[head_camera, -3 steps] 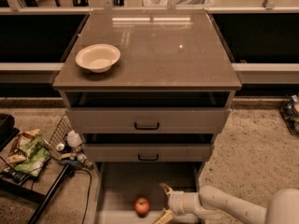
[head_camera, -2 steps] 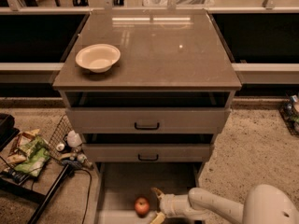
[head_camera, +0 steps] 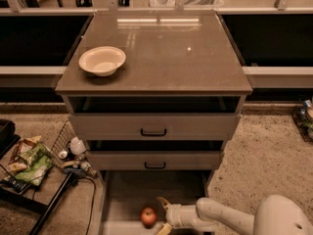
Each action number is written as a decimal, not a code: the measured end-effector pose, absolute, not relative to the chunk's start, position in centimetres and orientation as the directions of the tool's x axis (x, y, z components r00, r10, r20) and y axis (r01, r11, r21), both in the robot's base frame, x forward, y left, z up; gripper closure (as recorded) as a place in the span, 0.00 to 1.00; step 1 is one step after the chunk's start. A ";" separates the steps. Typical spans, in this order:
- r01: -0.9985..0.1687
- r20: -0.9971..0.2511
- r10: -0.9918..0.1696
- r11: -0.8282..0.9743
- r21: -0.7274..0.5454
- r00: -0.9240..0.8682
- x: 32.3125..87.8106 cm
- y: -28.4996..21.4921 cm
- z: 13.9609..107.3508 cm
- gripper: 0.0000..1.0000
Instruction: Pick apple from bottom drawer and place on counter
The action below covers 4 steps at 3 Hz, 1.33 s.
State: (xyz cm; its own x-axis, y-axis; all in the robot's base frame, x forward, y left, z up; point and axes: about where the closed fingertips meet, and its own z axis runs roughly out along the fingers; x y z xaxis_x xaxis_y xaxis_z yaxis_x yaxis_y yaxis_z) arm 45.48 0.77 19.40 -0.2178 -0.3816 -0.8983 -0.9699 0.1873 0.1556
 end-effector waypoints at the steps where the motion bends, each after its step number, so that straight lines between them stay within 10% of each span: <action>1: -0.978 -0.921 -0.348 0.173 0.119 -0.174 45.4 1.6 19.5 0.00; 4: -0.991 -0.948 -0.309 0.131 0.032 -0.072 48.0 4.3 18.6 0.00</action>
Offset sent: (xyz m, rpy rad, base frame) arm 0.0091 0.0252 -0.0033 0.1406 -0.1431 0.0425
